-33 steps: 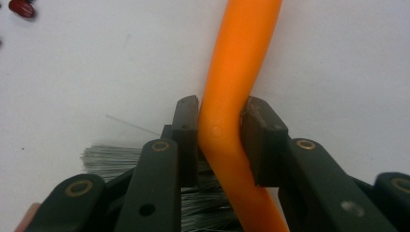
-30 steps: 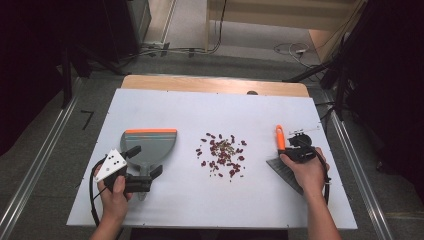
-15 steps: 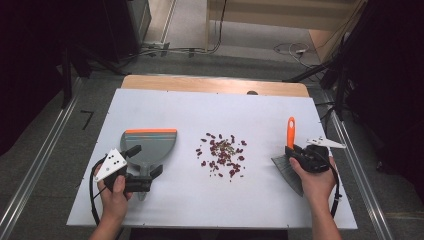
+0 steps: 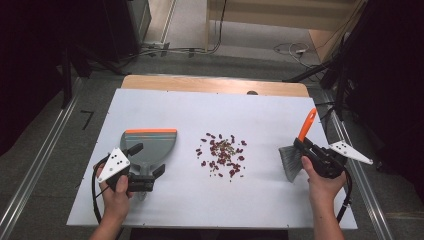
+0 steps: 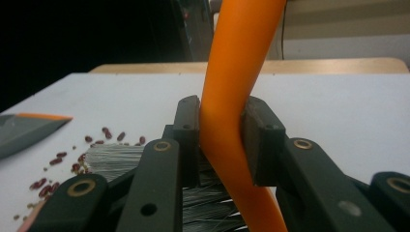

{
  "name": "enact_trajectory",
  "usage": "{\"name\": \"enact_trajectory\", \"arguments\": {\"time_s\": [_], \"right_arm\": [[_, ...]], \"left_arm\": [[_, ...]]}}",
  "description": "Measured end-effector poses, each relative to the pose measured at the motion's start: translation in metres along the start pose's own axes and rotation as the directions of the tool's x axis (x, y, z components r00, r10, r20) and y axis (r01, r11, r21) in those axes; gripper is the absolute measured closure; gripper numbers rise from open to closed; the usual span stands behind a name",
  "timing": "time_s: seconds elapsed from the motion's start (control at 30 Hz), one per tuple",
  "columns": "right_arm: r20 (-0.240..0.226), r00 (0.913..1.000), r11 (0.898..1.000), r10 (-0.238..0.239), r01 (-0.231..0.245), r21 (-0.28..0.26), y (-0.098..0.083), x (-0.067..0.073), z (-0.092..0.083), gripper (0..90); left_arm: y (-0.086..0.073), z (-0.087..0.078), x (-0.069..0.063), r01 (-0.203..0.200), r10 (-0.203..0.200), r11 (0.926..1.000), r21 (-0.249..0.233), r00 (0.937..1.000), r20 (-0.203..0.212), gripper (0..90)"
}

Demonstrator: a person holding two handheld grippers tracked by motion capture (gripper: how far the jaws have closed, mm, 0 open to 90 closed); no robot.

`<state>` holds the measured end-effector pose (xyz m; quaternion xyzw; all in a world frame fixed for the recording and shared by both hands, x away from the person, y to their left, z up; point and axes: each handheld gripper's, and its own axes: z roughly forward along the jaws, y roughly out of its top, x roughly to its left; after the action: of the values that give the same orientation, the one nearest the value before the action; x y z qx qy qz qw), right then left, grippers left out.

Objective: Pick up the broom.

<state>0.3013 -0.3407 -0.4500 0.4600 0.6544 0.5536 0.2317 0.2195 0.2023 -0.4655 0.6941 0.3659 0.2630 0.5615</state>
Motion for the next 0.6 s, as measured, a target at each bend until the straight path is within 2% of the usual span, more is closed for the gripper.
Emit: {"name": "enact_trajectory", "arguments": {"time_s": [0.07, 0.23, 0.4, 0.6], "right_arm": [[-0.012, 0.9999, 1.0, -0.006, 0.006, -0.013, 0.002, 0.001, 0.0, 68.8], [-0.023, 0.9997, 0.999, -0.005, 0.004, -0.051, 0.009, 0.009, -0.002, 68.9], [-0.029, 0.9995, 0.995, -0.015, 0.012, -0.097, 0.02, 0.024, -0.003, 68.8], [-0.045, 0.9986, 0.993, -0.028, 0.023, -0.113, 0.029, 0.043, 0.0, 68.8]], "left_arm": [[0.002, 0.002, -0.003, -0.012, 0.012, 0.9999, 0.0, 0.9999, 0.006, 1.0], [0.004, 0.006, -0.005, -0.009, 0.009, 1.0, -0.004, 0.9999, 0.012, 1.0], [0.007, 0.009, -0.009, -0.013, 0.013, 0.9999, -0.012, 0.9998, 0.018, 1.0], [0.012, 0.017, -0.017, -0.012, 0.012, 0.9998, -0.014, 0.9991, 0.04, 1.0]]}}
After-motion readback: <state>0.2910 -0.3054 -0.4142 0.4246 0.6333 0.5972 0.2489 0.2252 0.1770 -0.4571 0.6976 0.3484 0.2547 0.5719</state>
